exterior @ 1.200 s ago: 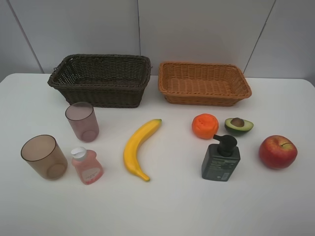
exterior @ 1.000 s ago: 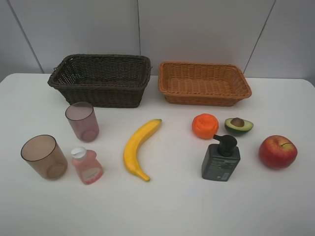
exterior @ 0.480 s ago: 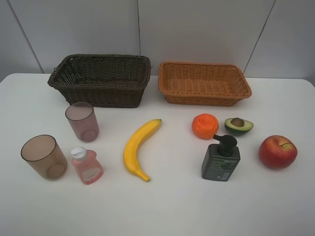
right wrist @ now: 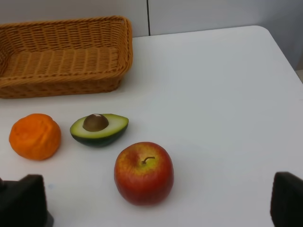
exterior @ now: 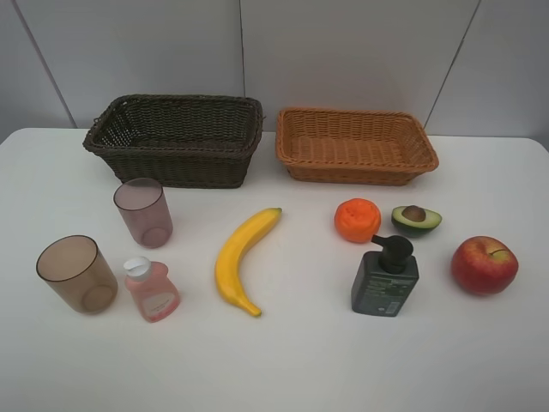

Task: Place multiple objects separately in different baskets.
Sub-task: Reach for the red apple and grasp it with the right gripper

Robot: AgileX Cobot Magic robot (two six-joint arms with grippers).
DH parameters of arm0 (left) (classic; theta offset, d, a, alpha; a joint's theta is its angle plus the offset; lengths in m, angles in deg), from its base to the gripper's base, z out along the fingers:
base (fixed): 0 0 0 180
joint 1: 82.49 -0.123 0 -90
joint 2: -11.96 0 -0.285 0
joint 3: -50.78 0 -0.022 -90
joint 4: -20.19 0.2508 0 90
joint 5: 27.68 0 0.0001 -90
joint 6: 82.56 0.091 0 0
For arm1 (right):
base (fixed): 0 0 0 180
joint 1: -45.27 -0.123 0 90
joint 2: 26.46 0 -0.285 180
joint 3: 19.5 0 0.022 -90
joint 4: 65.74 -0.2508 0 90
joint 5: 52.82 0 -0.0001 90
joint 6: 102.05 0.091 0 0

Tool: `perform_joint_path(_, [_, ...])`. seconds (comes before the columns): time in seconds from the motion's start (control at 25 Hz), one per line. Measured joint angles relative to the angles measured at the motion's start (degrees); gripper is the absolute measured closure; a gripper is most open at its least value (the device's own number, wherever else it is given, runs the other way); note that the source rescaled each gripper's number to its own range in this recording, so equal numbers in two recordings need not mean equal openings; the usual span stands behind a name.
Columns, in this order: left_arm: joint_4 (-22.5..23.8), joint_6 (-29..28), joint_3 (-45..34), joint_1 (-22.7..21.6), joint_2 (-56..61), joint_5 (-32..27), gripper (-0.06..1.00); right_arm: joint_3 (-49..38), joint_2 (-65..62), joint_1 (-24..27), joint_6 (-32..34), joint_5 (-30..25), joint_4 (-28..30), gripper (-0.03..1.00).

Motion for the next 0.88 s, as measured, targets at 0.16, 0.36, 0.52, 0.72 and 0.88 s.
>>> perform_joint_path(0.16, [0.0, 0.0, 0.0, 0.0, 0.0, 0.0, -0.05, 0.0, 0.0, 0.0, 0.0, 0.0, 0.0, -0.03])
perform_joint_path(0.36, [0.0, 0.0, 0.0, 0.0, 0.0, 0.0, -0.05, 0.0, 0.0, 0.0, 0.0, 0.0, 0.0, -0.03])
perform_joint_path(0.52, [0.0, 0.0, 0.0, 0.0, 0.0, 0.0, -0.05, 0.0, 0.0, 0.0, 0.0, 0.0, 0.0, -0.03])
perform_joint_path(0.72, [0.0, 0.0, 0.0, 0.0, 0.0, 0.0, -0.05, 0.0, 0.0, 0.0, 0.0, 0.0, 0.0, -0.03])
perform_joint_path(0.88, [0.0, 0.0, 0.0, 0.0, 0.0, 0.0, -0.05, 0.0, 0.0, 0.0, 0.12, 0.0, 0.0, -0.03])
